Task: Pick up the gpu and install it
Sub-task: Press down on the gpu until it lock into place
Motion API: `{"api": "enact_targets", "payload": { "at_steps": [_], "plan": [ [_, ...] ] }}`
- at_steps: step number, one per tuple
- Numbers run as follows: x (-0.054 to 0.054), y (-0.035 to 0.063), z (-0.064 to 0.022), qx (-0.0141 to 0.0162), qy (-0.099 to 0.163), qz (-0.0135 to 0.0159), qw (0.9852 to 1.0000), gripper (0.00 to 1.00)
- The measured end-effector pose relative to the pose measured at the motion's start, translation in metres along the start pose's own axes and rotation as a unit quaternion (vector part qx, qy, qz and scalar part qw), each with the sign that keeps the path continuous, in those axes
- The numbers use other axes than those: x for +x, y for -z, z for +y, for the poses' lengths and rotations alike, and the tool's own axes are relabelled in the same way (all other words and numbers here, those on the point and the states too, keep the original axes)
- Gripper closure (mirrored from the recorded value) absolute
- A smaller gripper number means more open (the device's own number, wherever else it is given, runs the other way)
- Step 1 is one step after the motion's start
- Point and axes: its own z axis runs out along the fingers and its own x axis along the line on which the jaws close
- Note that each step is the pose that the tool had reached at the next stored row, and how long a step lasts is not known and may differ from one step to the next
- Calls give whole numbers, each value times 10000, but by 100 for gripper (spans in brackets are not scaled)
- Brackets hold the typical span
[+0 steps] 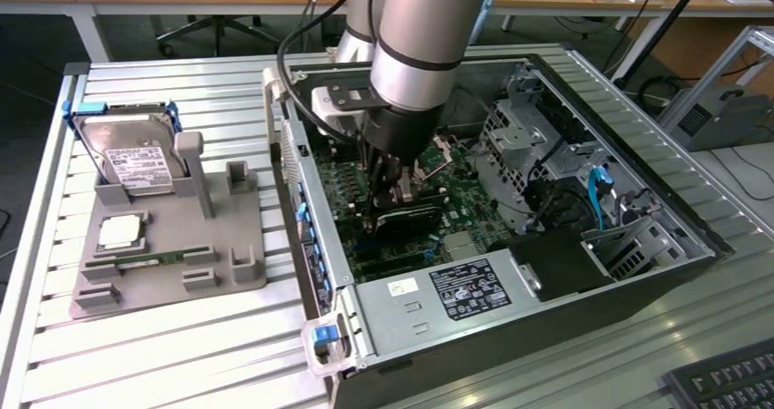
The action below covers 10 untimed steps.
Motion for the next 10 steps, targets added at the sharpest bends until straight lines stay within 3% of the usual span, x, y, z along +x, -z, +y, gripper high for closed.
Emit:
{"api": "enact_targets", "payload": {
  "at_steps": [1,3,4,5,7,9,10],
  "plan": [
    [7,4,4,-3,0,3,10000,89],
    [-10,41,-2,29,1,-48,10000,89],
    [-11,73,-2,36,2,-57,10000,89],
    [-6,172,6,27,1,-42,10000,89],
    [-4,317,12,27,3,-42,10000,89],
    [-4,345,-6,21,2,-43,10000,89],
    [-4,347,-40,4,2,-43,10000,89]
  ]
}}
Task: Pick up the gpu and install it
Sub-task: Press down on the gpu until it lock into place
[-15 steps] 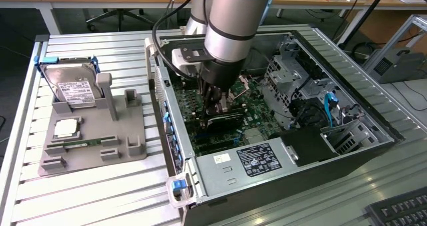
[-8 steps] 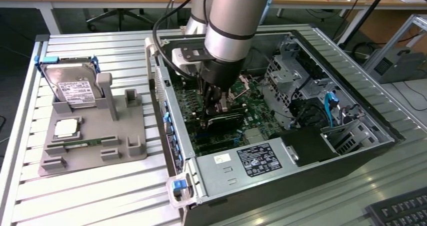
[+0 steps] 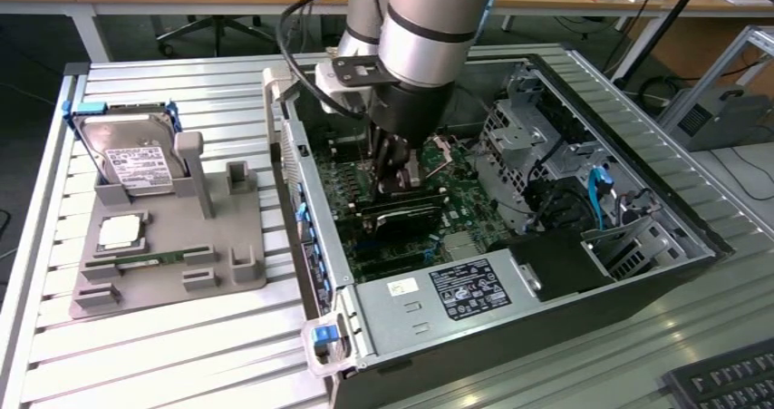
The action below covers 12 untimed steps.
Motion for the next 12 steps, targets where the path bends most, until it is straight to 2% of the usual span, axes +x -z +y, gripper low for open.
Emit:
{"api": "enact_targets", "payload": {
  "at_steps": [1,4,7,12],
  "plan": [
    [0,4,-53,-35,0,1,10000,89],
    [2,12,-181,-109,0,0,9999,89],
    [3,18,-283,-165,1,-2,9999,89],
    [6,32,-481,-279,1,-4,9996,89]
  ]
}}
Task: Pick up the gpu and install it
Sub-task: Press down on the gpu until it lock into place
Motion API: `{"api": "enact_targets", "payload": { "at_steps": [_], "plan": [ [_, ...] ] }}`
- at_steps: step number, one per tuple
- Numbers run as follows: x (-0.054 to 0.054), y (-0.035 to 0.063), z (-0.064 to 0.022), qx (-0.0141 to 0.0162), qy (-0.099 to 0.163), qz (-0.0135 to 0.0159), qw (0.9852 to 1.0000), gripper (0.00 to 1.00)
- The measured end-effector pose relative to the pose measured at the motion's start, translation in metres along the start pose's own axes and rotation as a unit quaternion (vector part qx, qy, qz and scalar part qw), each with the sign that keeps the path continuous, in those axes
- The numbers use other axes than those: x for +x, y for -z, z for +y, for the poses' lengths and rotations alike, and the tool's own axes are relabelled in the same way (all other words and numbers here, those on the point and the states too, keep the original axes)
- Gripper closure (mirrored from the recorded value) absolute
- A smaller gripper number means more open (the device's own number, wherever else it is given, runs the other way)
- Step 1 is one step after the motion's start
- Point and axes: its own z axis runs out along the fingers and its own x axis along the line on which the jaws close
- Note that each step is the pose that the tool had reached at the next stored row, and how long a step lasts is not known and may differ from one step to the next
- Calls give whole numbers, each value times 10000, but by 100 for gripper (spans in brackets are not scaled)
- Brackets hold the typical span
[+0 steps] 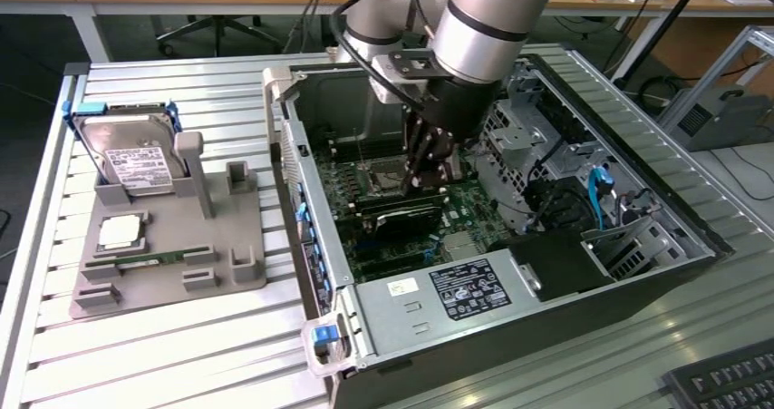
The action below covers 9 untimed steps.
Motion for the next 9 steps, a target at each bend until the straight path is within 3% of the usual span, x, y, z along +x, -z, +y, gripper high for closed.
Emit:
{"api": "enact_targets", "payload": {
  "at_steps": [6,9],
  "plan": [
    [4,24,-202,-100,3,-16,9999,89],
    [5,26,-220,-106,4,-31,9999,89]
  ]
}}
